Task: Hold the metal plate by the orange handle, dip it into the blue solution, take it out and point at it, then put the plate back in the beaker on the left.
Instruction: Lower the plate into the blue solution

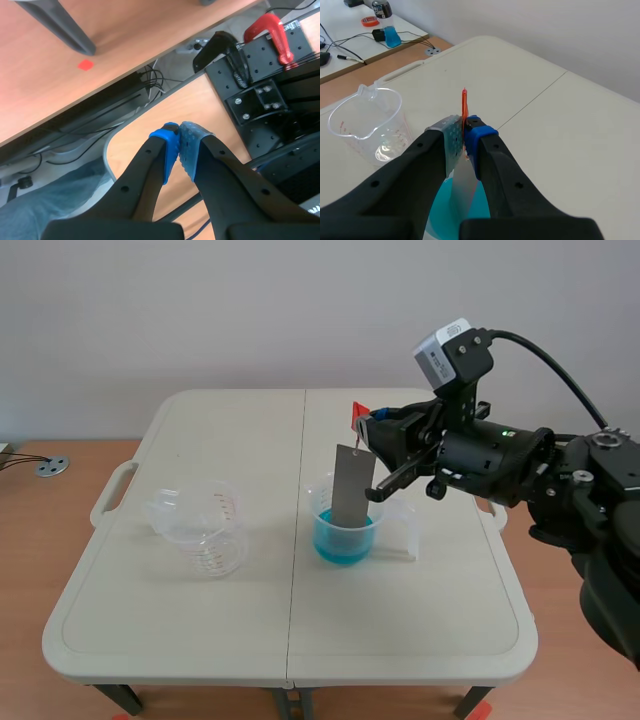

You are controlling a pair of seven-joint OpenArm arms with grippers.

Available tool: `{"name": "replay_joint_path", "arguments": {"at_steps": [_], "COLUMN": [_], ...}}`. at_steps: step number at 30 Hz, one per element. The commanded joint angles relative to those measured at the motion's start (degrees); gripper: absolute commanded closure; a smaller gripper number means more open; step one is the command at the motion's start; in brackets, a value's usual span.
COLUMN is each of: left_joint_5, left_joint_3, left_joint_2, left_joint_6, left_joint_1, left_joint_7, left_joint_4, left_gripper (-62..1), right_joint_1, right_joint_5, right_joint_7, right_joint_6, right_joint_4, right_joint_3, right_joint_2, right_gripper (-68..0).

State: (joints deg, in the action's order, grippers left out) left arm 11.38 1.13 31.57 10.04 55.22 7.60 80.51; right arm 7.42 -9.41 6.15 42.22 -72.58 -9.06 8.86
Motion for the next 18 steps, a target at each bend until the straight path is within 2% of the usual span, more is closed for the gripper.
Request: {"name": "replay_joint_path", "arguments": {"at_steps": [1,9,18], "left_joint_5": [-0.02,-0.02,-0.02], "left_joint_3": [-0.33,-0.33,-0.33], "left_joint_2": [-0.26,-0.26,-0.26], "left_joint_6": [-0.04,-0.04,-0.04], "left_joint_1": [0.81,0.79,0.79], "left_joint_7": [1.25,1.27,1.27], "left_joint_4": [1.03,0.76,0.76], "left_gripper": [-2.7,-2.7,-2.7], "right_joint_1": [0.83,0.83,0.83], "right_joint_5": [0.68,2.95,3.04], "right_joint_7": [0.76,2.08,2.21], "right_joint_6": [0.50,0.50,0.50], "right_joint_4": [0.37,1.95,1.95], "right_joint_3": [0.35,0.37,0.37], "right_joint_2": [-0.35,-0.79,-0.94], "right_gripper": [-1.5,-1.5,-1.5]}}
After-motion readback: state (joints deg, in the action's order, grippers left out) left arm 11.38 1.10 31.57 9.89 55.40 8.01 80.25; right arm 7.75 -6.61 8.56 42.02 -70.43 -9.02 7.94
